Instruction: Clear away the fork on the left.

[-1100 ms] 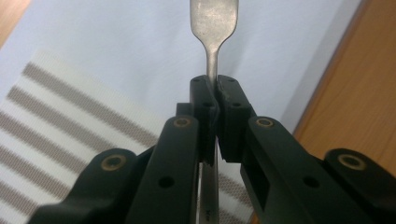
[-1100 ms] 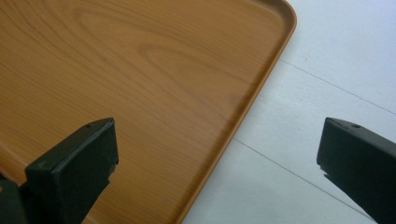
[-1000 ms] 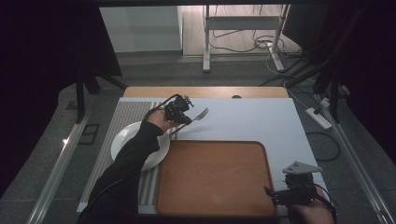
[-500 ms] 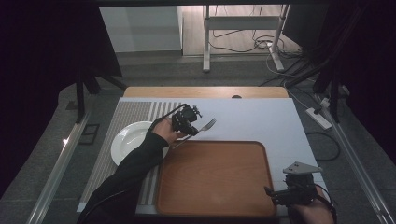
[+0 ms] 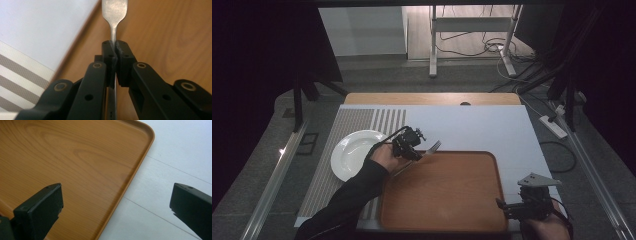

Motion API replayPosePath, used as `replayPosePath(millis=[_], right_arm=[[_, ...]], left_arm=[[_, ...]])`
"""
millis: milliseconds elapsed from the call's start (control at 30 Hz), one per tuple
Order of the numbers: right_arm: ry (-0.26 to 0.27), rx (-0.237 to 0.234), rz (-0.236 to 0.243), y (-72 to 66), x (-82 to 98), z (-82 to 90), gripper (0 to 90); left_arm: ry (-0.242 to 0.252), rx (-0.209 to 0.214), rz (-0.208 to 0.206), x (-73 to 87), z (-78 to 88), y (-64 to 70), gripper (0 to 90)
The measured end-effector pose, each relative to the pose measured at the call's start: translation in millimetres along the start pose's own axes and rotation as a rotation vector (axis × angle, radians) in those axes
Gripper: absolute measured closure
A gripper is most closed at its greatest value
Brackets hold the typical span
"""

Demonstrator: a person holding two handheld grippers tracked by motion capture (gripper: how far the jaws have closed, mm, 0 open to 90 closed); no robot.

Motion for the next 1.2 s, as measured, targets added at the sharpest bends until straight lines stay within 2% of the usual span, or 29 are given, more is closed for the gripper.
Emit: replayPosePath(millis=[467, 700, 933, 1033, 1100, 1167, 1200], right_arm=[[-0.005, 0.005, 0.009, -1.1, -0.1, 0.0, 0.0], [-0.005, 0.004, 0.014, -1.8, -0.2, 0.0, 0.0], [-0.005, 0.002, 0.021, -2.7, -0.3, -0.1, 0.0], [-0.003, 0.0, 0.022, -2.7, -0.4, 0.1, 0.0], [-0.004, 0.0, 0.02, -2.5, -0.4, 0.0, 0.0], [-0.003, -0.001, 0.02, -2.6, -0.4, -0.1, 0.0], [-0.004, -0.001, 0.021, -2.7, -0.5, -0.1, 0.0]], left_arm=[[0.01, 0.033, 0.114, 41.1, 3.1, 24.1, 86.5], [0.001, 0.055, 0.169, 60.7, -0.3, 37.0, 86.4], [-0.007, 0.034, 0.169, 70.7, -12.4, 47.4, 86.0], [0.011, 0.027, 0.152, 71.5, -13.7, 49.8, 84.3], [0.048, 0.009, 0.14, 69.7, -10.4, 50.7, 76.7], [0.082, -0.007, 0.106, 67.6, -6.0, 53.1, 76.7], [0.096, 0.0, 0.087, 66.8, -4.7, 55.7, 81.9]])
Point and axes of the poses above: each handheld gripper's, and its own axes: z roughly backward along the jaws, x roughly out of its underside, y roughly to its right, the point moved 5 cm from there along -z, roughly forward along the jaws, and after that the axes turned 9 degrees about z, right-handed, at the moved point
